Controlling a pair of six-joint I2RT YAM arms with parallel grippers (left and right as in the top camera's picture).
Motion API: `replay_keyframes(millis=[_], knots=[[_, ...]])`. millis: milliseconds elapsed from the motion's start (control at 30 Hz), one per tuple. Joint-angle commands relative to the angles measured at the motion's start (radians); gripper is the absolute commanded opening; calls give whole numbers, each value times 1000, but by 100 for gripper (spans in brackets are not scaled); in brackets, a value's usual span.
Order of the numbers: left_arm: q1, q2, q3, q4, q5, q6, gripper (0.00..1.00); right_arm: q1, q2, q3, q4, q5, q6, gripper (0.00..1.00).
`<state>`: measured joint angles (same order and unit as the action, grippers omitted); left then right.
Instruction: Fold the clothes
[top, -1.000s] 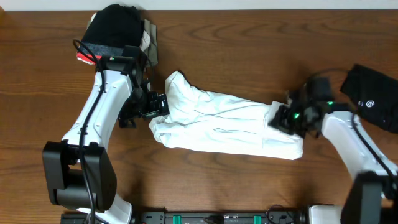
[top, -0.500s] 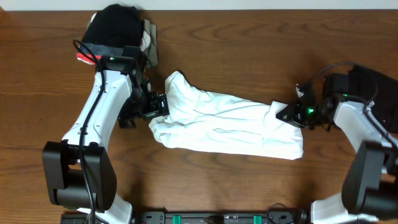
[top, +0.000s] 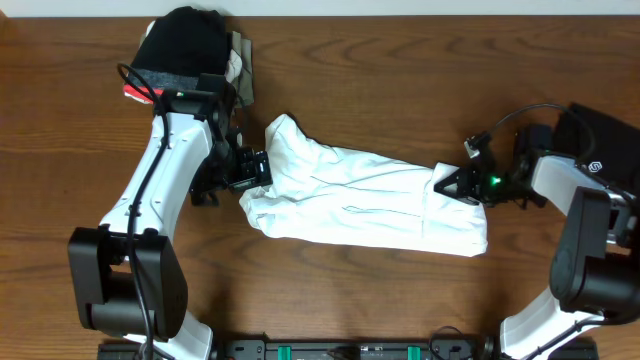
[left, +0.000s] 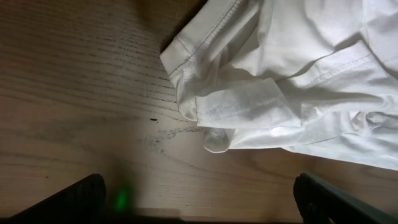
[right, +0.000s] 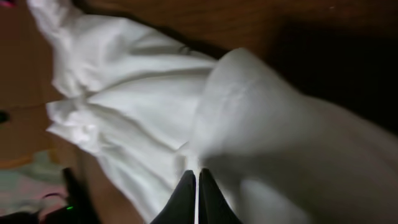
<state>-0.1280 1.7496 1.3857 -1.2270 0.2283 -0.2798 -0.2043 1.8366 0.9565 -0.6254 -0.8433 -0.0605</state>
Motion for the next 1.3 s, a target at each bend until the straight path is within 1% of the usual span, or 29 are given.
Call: replay_keyframes(millis=[0,67,167,233,333,433,533,600,700,833,1000,1067,1133,1167,1200,1267], knots=[[3,2,6,-11,-13,21,98,-27,-118,58,-54,-105,-31,3],[3,2,6,-12,-13,25,98,-26,-195,61,-119,-100,-39,3],[3,2,6,-11,-13,25,98,-21,-275,53,-248,-100,-150,3],[3,2,6,-11,-13,25,98,-18,-298,21,-290,-100,-181,2],[3,2,6,-10,-13,24,98,-17,-299,-67,-264,-107,-184,2],[3,2,6,-11,-13,24,98,-20,-299,-202,-136,-169,-182,4],[3,1,6,-11,-13,24,98,-25,-298,-334,39,-183,-92,7],[3,2,6,-11,-13,24,98,-26,-298,-392,129,-179,-39,9],[3,2,6,-11,-12,24,98,-25,-296,-441,203,-159,44,11],[3,2,6,-11,-12,24,98,-25,-292,-458,214,-57,140,12],[3,1,6,-14,-12,24,98,-25,-292,-460,209,89,328,13],[3,2,6,-19,-12,24,98,-25,-292,-460,201,142,373,16],[3,2,6,-23,-12,25,98,-25,-292,-460,198,153,370,23],[3,1,6,-23,-12,25,98,-25,-292,-460,195,156,370,23],[3,2,6,-22,-13,25,98,-24,-292,-460,195,155,362,22],[3,1,6,-22,-12,25,98,-25,-293,-457,195,149,350,16]])
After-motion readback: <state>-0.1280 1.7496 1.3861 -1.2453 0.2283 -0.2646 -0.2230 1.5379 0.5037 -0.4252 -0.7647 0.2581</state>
